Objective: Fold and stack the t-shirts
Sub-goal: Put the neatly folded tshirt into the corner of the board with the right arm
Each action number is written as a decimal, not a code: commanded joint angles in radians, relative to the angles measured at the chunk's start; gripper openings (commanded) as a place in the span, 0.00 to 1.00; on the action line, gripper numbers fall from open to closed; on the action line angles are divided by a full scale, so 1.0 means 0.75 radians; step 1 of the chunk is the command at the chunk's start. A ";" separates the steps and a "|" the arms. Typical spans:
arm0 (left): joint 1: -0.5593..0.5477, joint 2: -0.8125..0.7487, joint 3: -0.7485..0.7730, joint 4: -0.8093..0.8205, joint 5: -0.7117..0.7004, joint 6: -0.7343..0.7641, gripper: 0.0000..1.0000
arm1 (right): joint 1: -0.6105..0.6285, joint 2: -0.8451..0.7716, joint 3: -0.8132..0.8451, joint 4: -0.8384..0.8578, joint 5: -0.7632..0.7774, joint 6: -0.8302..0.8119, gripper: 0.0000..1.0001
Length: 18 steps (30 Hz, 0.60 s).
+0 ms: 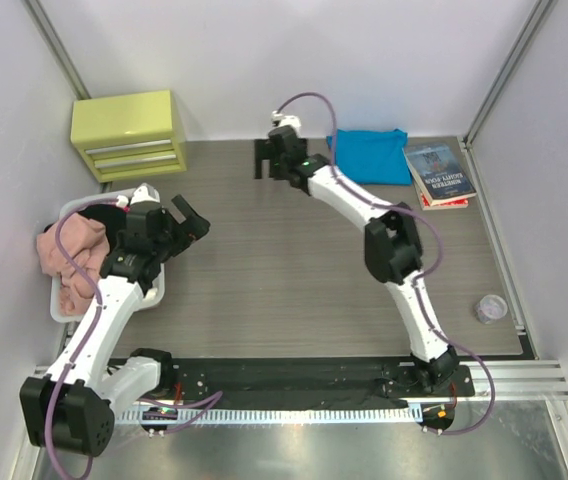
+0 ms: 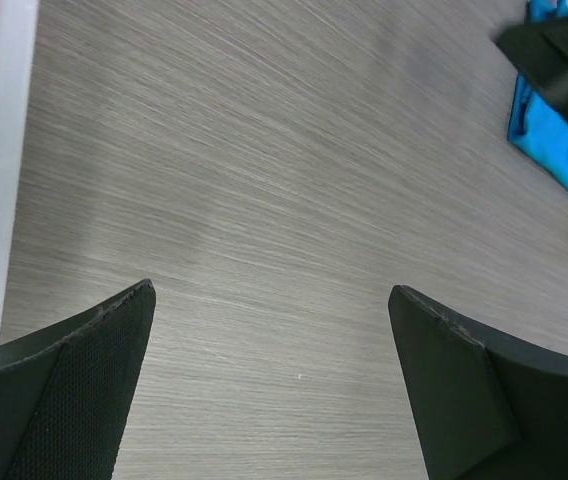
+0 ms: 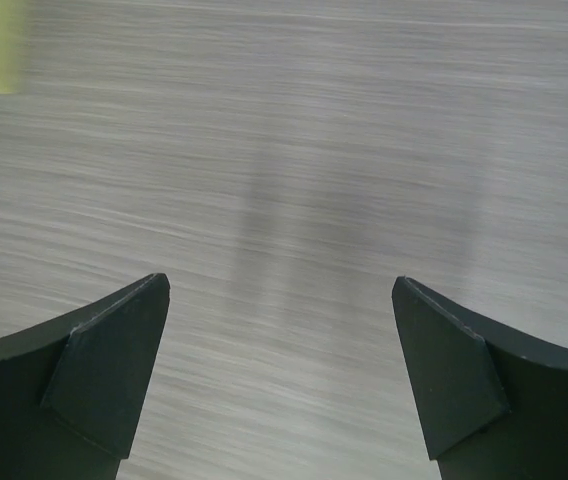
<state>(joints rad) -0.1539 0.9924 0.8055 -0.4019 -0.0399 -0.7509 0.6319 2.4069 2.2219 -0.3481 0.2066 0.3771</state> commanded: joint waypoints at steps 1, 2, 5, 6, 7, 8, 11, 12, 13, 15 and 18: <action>0.009 0.027 0.049 0.047 0.096 0.120 1.00 | -0.118 -0.665 -0.502 -0.058 0.367 -0.184 1.00; 0.009 0.031 0.063 0.027 0.106 0.130 1.00 | -0.153 -0.766 -0.630 -0.033 0.292 -0.182 1.00; 0.007 0.053 0.080 0.012 0.135 0.161 1.00 | -0.212 -1.138 -1.039 0.024 0.226 -0.131 1.00; 0.007 0.059 0.090 0.006 0.149 0.163 1.00 | -0.225 -1.235 -1.131 0.035 0.226 -0.088 1.00; 0.007 0.078 0.110 -0.008 0.151 0.148 1.00 | -0.235 -1.319 -1.304 0.055 0.220 -0.065 1.00; 0.009 0.086 0.114 -0.018 0.155 0.138 1.00 | -0.247 -1.475 -1.385 0.059 0.222 -0.043 1.00; 0.007 0.106 0.127 -0.035 0.192 0.118 1.00 | -0.260 -1.741 -1.641 0.037 0.215 0.045 1.00; 0.007 0.108 0.129 -0.043 0.202 0.112 1.00 | -0.258 -1.801 -1.696 0.029 0.209 0.082 1.00; 0.009 0.106 0.129 -0.047 0.209 0.093 1.00 | -0.258 -1.863 -1.808 0.031 0.203 0.147 1.00; 0.009 0.106 0.125 -0.049 0.223 0.061 1.00 | -0.260 -1.981 -1.953 0.037 0.244 0.257 1.00; 0.009 0.090 0.088 -0.014 0.241 -0.011 1.00 | -0.260 -2.015 -2.093 0.118 0.264 0.434 1.00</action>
<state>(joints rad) -0.1539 1.0740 0.8635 -0.4339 0.0994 -0.6983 0.4374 0.8955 0.7662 -0.3077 0.3691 0.5152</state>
